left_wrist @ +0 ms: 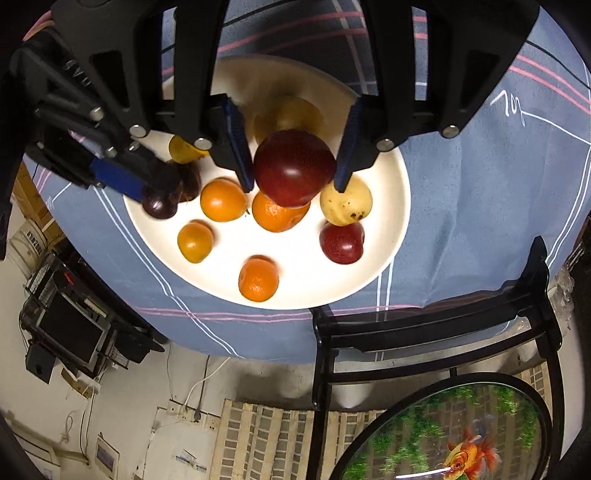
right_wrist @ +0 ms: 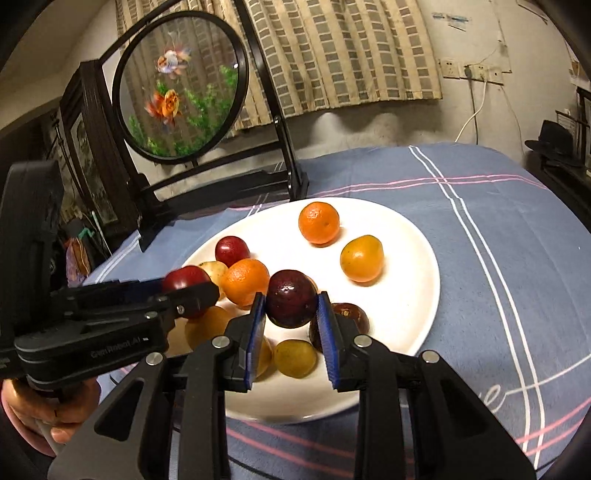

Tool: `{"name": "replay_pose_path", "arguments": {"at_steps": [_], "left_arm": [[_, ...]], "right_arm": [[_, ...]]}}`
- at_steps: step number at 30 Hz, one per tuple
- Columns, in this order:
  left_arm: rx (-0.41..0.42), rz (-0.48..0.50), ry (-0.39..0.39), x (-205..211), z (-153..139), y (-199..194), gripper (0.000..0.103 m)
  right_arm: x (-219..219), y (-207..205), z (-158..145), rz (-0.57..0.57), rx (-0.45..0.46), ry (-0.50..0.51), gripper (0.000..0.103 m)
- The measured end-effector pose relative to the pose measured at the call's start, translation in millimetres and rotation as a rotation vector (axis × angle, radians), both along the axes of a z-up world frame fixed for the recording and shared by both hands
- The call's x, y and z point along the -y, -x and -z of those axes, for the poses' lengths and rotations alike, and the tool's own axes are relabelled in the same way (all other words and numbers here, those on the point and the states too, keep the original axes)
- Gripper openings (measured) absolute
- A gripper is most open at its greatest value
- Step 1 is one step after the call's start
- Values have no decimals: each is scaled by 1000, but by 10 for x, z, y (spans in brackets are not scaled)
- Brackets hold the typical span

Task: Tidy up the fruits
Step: 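Carry the plum and tomato over the white plate with both tools, then open both tools over the plate and return them to the fruit cluster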

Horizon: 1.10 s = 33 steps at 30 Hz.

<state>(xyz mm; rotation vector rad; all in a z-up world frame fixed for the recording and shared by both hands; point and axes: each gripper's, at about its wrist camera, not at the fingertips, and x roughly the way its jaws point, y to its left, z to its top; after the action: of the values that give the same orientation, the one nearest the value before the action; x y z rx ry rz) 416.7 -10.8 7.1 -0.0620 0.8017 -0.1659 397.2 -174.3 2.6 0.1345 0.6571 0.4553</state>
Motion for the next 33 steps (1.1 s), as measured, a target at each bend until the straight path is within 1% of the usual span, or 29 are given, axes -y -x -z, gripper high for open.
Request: {"name": "replay_pose_path", "arguments": {"at_steps": [2, 3, 5, 7, 10, 12, 14, 16, 18, 19, 21, 23, 25, 27, 29, 31, 33], "left_arm": [[12, -10, 0, -14, -41, 15, 60], [21, -18, -1, -26, -68, 30, 61], [33, -19, 8, -53, -122, 98, 67], [45, -22, 4, -72, -185, 179, 68], [62, -27, -2, -123, -271, 348, 76], [85, -27, -13, -187, -338, 547, 78], [101, -19, -24, -239, -385, 732, 81], [114, -3, -10, -321, -417, 969, 83], [125, -18, -8, -402, -409, 1176, 86], [131, -25, -7, -431, -401, 1262, 89], [144, -46, -23, -508, -354, 1489, 91], [146, -58, -69, -568, -294, 1684, 95], [151, -57, -102, -639, -257, 1863, 97], [155, -67, -94, -725, -222, 2005, 98], [150, -81, -61, -839, -133, 2123, 99], [114, -110, -51, -941, 10, 2190, 99], [78, -127, -65, -1005, 80, 2179, 99]], "right_arm": [[-27, -16, 13, -11, -4, 13, 31], [-37, -25, 27, -18, -15, 15, 32], [-32, -17, 21, -8, -12, 14, 61], [-22, 33, -16, 10, 25, 11, 62], [-19, 89, -78, 6, 26, 18, 62], [-6, 174, -134, 1, 34, 3, 62], [-15, 290, -195, -8, 49, 7, 62], [-16, 400, -226, -13, 55, 8, 62], [-25, 508, -230, -18, 52, 8, 62], [-28, 568, -229, -21, 50, 10, 62], [-55, 693, -210, -28, 49, 30, 62], [-82, 859, -185, -48, 60, 61, 62], [-102, 999, -164, -72, 68, 88, 62], [-96, 1169, -139, -109, 72, 111, 62], [-79, 1295, -94, -147, 62, 131, 62], [-71, 1378, -44, -163, 51, 161, 62], [-74, 1426, -1, -165, 41, 188, 62]]}}
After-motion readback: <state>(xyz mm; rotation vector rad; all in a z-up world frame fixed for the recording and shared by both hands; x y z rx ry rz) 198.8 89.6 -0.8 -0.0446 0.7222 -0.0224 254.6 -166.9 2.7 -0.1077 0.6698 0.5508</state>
